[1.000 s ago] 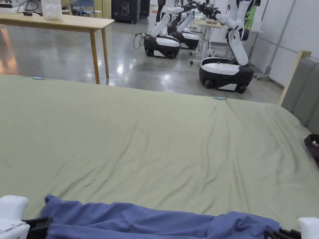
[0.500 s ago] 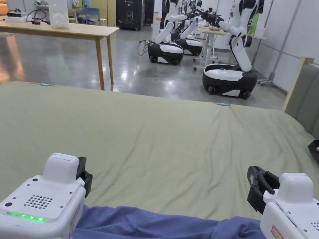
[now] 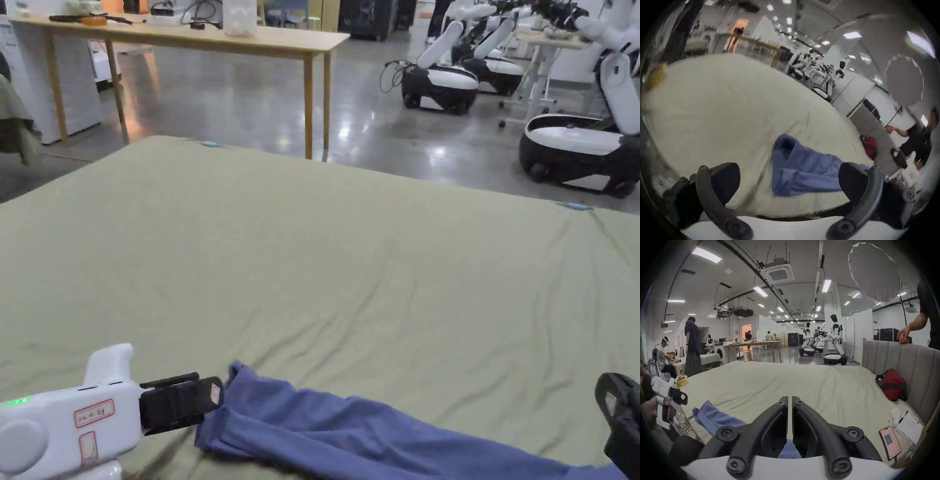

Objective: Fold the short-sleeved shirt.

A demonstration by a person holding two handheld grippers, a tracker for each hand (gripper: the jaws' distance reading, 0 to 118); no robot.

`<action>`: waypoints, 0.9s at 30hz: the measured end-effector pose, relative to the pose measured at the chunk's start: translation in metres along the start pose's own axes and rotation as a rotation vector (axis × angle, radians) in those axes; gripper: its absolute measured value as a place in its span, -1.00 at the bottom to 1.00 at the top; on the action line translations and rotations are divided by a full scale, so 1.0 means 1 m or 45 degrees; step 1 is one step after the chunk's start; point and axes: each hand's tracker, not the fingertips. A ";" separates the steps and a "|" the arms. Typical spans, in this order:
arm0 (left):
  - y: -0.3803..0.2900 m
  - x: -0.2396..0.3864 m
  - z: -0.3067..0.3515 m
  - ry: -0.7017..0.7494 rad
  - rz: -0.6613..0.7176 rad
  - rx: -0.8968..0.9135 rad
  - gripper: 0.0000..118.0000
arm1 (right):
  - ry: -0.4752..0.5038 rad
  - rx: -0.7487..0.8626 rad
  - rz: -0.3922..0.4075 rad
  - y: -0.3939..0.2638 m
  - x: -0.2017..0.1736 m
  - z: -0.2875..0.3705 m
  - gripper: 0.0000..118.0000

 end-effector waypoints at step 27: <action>0.027 0.045 -0.028 0.175 -0.303 0.043 -0.94 | 0.067 -0.020 -0.041 0.006 -0.026 -0.001 -0.89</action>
